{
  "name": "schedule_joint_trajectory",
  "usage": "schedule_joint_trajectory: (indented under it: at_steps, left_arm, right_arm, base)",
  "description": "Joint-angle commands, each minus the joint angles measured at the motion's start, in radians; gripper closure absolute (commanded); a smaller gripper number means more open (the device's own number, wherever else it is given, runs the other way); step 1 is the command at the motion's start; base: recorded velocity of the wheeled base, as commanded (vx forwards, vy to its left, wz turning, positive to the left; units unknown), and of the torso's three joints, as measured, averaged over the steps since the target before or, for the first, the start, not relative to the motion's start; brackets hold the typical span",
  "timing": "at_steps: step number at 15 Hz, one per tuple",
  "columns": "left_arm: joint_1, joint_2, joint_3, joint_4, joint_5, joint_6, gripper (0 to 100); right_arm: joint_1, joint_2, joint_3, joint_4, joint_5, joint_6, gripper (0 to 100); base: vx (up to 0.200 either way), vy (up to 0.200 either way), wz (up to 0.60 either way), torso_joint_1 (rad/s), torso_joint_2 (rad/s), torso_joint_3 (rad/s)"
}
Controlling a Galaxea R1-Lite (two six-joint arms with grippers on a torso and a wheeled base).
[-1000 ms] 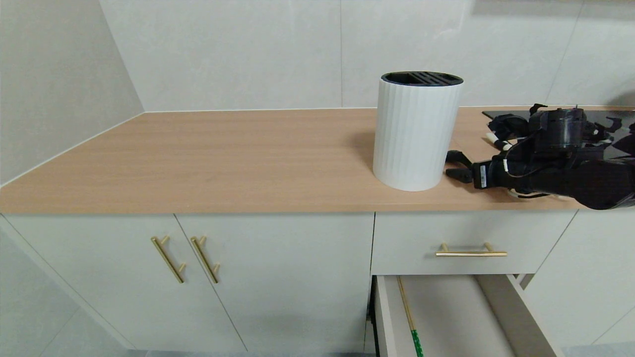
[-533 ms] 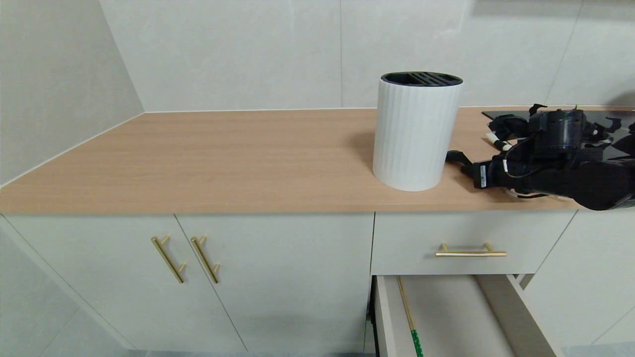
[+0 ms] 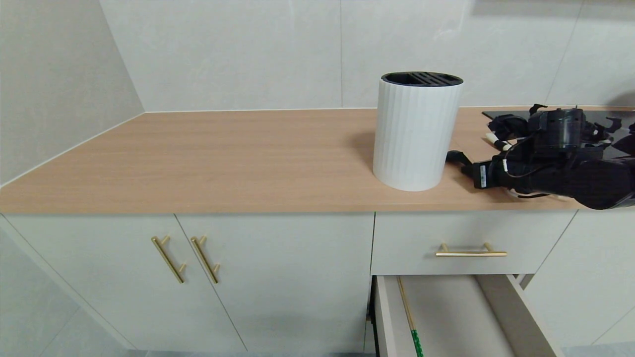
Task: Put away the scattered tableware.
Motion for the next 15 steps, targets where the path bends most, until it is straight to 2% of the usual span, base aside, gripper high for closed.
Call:
schedule_joint_trajectory:
  at_steps: [1, 3, 4, 8, 13, 15]
  left_arm:
    - [0.0, 0.001, 0.0, -0.001, 0.001, 0.0, 0]
    - [0.0, 0.001, 0.0, -0.001, 0.001, 0.0, 0]
    - [0.0, 0.001, 0.0, -0.001, 0.001, 0.0, 0]
    - [0.0, 0.001, 0.0, -0.001, 0.001, 0.0, 0]
    - [0.0, 0.001, 0.0, -0.001, 0.001, 0.0, 0]
    - [0.0, 0.001, 0.0, -0.001, 0.001, 0.0, 0]
  right_arm:
    - [-0.001, -0.028, -0.005, 0.0, -0.025, 0.004, 100]
    - [-0.003, -0.084, 0.005, 0.002, -0.048, 0.035, 100]
    - [-0.003, -0.141, 0.021, 0.019, -0.051, 0.096, 100]
    - [-0.015, -0.334, 0.097, 0.183, -0.053, 0.177, 100]
    - [-0.011, -0.544, 0.361, 0.238, -0.045, 0.18, 100]
    - [-0.009, -0.646, 0.485, 0.236, -0.002, 0.177, 100]
  base:
    - [0.0, 0.0, 0.0, 0.0, 0.0, 0.0]
    - [0.0, 0.0, 0.0, 0.0, 0.0, 0.0]
    - [0.0, 0.0, 0.0, 0.0, 0.0, 0.0]
    - [0.0, 0.0, 0.0, 0.0, 0.0, 0.0]
    - [0.0, 0.0, 0.0, 0.0, 0.0, 0.0]
    - [0.0, 0.0, 0.0, 0.0, 0.0, 0.0]
